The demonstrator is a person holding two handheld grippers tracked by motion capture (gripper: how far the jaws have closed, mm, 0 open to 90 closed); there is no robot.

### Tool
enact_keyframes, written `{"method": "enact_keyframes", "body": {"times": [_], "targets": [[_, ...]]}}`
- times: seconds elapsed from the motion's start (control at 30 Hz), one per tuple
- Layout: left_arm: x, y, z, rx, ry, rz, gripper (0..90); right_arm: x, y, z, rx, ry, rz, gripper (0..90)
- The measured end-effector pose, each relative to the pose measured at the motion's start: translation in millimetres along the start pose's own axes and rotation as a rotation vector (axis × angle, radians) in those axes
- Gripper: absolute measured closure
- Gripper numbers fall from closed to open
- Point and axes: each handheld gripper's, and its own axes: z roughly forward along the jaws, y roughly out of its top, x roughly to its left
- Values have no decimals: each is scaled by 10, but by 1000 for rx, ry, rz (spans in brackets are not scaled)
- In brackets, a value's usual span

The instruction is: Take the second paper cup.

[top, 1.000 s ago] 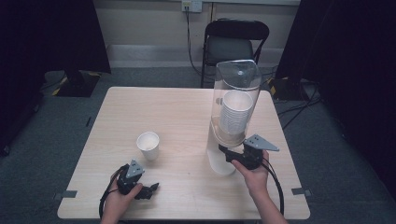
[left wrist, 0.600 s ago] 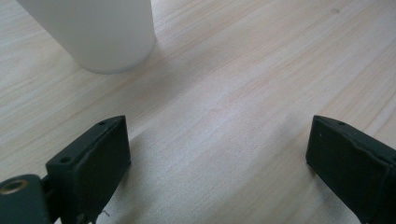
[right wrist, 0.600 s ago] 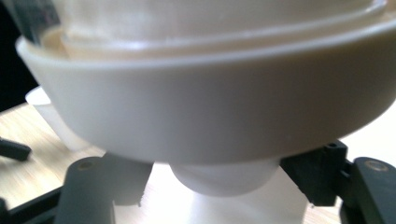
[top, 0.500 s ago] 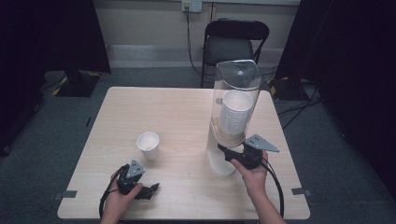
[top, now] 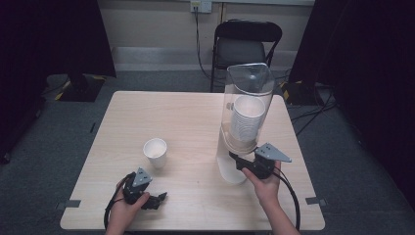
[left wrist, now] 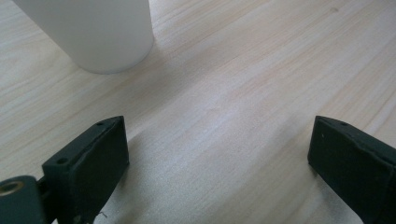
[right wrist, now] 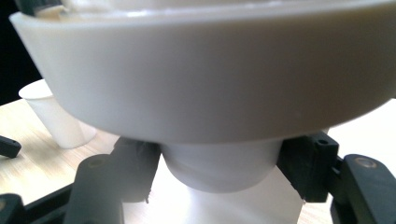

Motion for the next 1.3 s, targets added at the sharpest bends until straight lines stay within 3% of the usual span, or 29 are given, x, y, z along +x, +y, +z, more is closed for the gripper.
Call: {"method": "enact_keyframes", "body": {"times": [0.17,0.57,0.6,0.63,0.67,0.7,0.73,0.83,0.87,0.97,1.1,1.3], "targets": [[0,0,0,0,0,0,47,8,-3,10,20,18,26,354],[-2,0,1,1,0,1,45,3,-23,33,30,13,22,362],[-1,1,0,1,0,1,44,-38,-231,108,136,7,16,372],[-2,-1,-1,1,1,1,44,-60,-350,121,201,-9,21,372],[-3,-2,4,-2,-2,1,40,-68,-518,116,214,-15,36,370],[-3,-2,4,-2,-2,1,35,-68,-518,116,214,-15,36,370],[1,1,4,3,-5,3,23,-56,-520,66,180,-3,66,368],[-2,4,13,4,-7,10,15,-11,-455,67,229,14,-3,364],[-1,4,14,5,-9,10,14,-23,-460,67,254,17,0,363],[2,8,13,11,-10,11,9,-89,-528,76,265,24,24,357],[-6,5,14,7,-5,7,7,-66,-528,61,271,29,-15,357],[-6,5,14,7,-5,7,7,-129,-539,4,297,26,2,355]]}}
